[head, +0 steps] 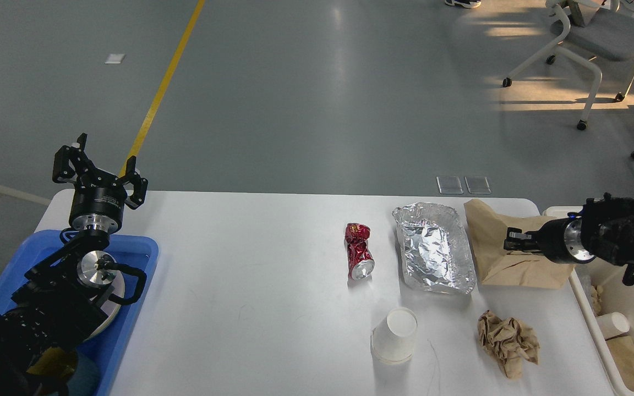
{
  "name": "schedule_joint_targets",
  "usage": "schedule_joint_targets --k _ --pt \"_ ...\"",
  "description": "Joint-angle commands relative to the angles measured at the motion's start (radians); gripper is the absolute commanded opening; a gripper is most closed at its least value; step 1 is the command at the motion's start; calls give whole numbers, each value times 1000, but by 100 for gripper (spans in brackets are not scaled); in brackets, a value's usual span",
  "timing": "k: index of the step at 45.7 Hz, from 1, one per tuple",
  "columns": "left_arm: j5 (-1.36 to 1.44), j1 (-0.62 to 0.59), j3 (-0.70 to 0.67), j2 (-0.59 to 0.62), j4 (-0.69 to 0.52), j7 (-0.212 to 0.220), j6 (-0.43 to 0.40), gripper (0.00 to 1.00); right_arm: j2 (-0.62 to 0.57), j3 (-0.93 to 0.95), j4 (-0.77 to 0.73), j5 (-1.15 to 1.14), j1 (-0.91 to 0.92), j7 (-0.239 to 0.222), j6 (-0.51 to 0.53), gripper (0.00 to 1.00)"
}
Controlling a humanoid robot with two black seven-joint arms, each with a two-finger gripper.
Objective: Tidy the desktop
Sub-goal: 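Lift the paper bag up and away from the table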
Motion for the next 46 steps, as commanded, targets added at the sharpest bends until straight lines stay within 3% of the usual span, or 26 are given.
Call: schedule_joint_targets --k 1,29,46 --pt "0 0 1 0 -1 0 0 96 -33 -4 1 -8 71 -1 171 0" --pt "0 0 1 0 1 0 0 96 -128 -131 56 -100 571 2 651 0" --pt "0 0 1 0 -1 0 0 96 -119 -127 41 -171 781 2 651 0"
